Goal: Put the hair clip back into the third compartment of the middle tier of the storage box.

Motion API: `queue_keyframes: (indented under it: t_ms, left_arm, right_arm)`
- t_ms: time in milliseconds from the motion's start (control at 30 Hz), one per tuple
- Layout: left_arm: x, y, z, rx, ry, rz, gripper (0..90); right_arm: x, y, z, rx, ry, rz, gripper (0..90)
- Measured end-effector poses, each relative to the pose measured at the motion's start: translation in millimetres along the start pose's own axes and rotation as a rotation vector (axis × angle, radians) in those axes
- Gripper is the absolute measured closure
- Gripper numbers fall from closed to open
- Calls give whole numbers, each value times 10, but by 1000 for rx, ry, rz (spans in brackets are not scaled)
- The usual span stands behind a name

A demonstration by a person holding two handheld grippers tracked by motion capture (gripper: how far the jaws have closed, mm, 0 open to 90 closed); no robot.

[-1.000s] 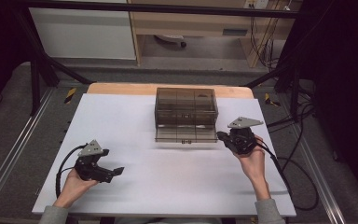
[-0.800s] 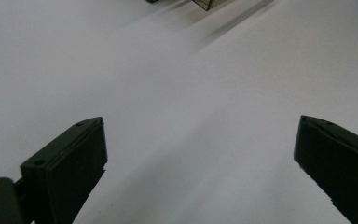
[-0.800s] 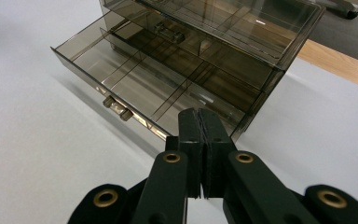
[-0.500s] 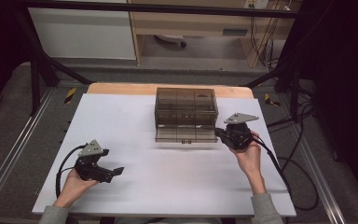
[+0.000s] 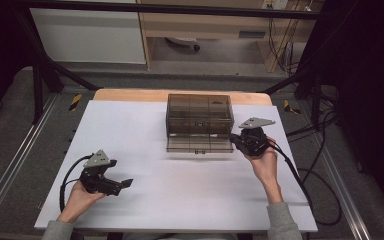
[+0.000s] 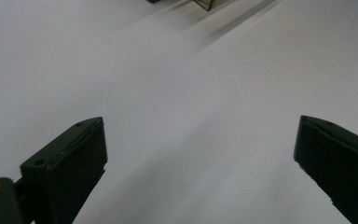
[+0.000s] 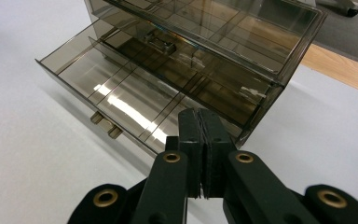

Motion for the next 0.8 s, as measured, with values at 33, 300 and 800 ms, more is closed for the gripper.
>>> queue_keyframes:
  t_ms: [33,300,800]
  left_arm:
    - [0,-1,1,-1,0,1,23]
    - [-2,-3,1,-1,1,1,23]
    - [0,4,-3,3,1,-1,23]
  right_arm:
    - [-3,0,-8,1,1,-6,892]
    - [-20,13,-88,15,0,-6,891]
    - [-22,69,-254,49,7,1,891]
Point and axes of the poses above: each handheld gripper's, and its own axes: z roughly backward along the jaws, y roughly out of its underside, x roughly to its left, the point moved 10 cm from there along -z, roughly forward along the jaws, and after that the axes turned 6 degrees about -z, right-handed, at the moved point
